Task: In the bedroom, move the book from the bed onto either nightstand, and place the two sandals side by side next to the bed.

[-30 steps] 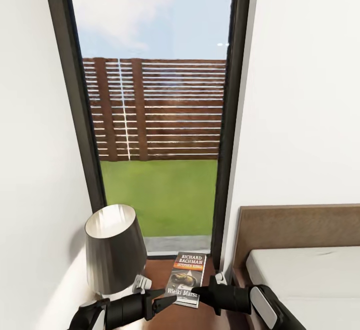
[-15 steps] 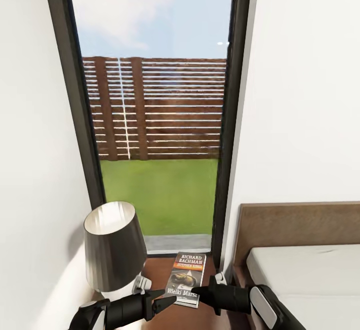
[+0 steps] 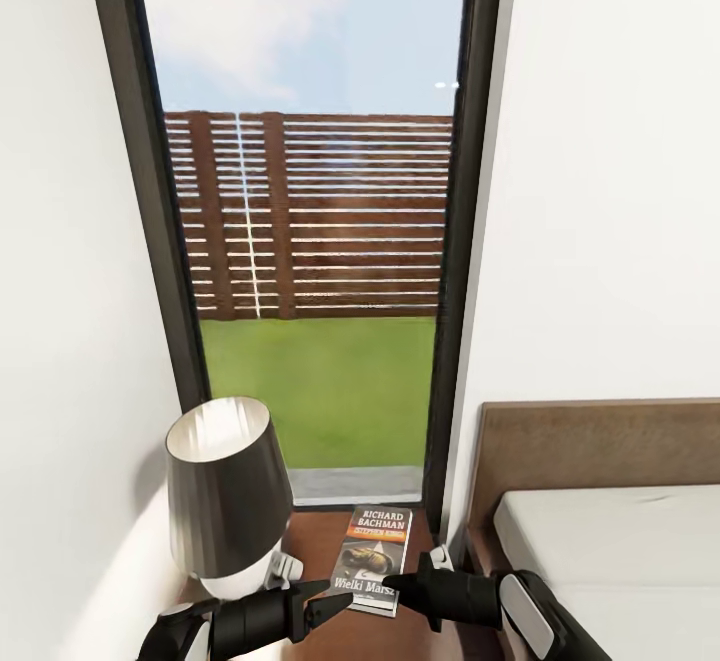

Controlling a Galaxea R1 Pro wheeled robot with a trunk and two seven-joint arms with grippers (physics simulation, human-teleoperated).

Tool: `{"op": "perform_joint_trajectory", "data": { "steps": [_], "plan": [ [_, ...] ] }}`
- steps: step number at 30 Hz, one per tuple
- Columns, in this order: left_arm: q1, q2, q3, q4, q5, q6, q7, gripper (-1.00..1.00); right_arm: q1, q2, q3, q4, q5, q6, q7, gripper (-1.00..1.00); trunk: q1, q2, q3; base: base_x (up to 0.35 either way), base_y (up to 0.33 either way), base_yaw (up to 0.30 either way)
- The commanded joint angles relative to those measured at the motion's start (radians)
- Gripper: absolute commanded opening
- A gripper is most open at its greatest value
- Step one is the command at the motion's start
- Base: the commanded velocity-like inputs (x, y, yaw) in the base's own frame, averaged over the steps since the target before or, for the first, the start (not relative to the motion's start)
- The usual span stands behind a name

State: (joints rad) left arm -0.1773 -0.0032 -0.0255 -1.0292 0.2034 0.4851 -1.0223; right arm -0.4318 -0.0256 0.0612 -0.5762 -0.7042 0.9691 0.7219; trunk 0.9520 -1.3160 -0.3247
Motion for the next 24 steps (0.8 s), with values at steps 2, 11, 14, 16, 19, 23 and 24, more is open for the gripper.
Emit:
{"op": "perform_joint_trajectory", "data": {
  "steps": [2,11,14,16,19,23,24],
  "plan": [
    [-0.001,0.0,-0.001,0.0,0.007,0.009,0.0,1.0,-0.001,-0.001,0.003,0.0,-0.001,0.002,0.007,-1.0,0.008,-0.015,-0.008,0.0,0.0,0.0],
    [-0.001,0.0,-0.001,0.0,0.007,0.01,0.0,1.0,-0.001,-0.001,0.003,0.0,-0.001,0.002,0.007,-1.0,0.042,-0.078,-0.036,0.0,0.0,0.0],
    [-0.001,0.001,-0.001,0.0,0.007,0.01,-0.001,1.0,-0.001,-0.001,0.003,0.0,-0.001,0.002,0.007,-1.0,0.054,-0.099,-0.045,0.0,0.0,0.0],
    [-0.001,0.001,-0.001,0.0,0.007,0.01,-0.001,1.0,-0.001,-0.001,0.003,0.0,-0.001,0.002,0.007,-1.0,0.061,-0.113,-0.051,0.0,0.0,0.0],
    [-0.001,0.001,-0.001,0.0,0.007,0.01,-0.001,1.0,-0.001,-0.001,0.003,0.0,0.0,0.002,0.007,-1.0,0.073,-0.134,-0.061,0.0,0.0,0.0],
    [-0.001,0.002,-0.001,0.0,0.007,0.01,-0.001,1.0,-0.001,-0.001,0.003,0.0,0.0,0.002,0.007,-1.0,0.088,-0.162,-0.073,0.0,0.0,0.0],
    [-0.001,0.002,-0.001,0.0,0.007,0.01,-0.001,1.0,-0.001,-0.001,0.003,0.0,0.0,0.002,0.007,-1.0,0.092,-0.169,-0.077,0.0,0.0,0.0]
  ]
}}
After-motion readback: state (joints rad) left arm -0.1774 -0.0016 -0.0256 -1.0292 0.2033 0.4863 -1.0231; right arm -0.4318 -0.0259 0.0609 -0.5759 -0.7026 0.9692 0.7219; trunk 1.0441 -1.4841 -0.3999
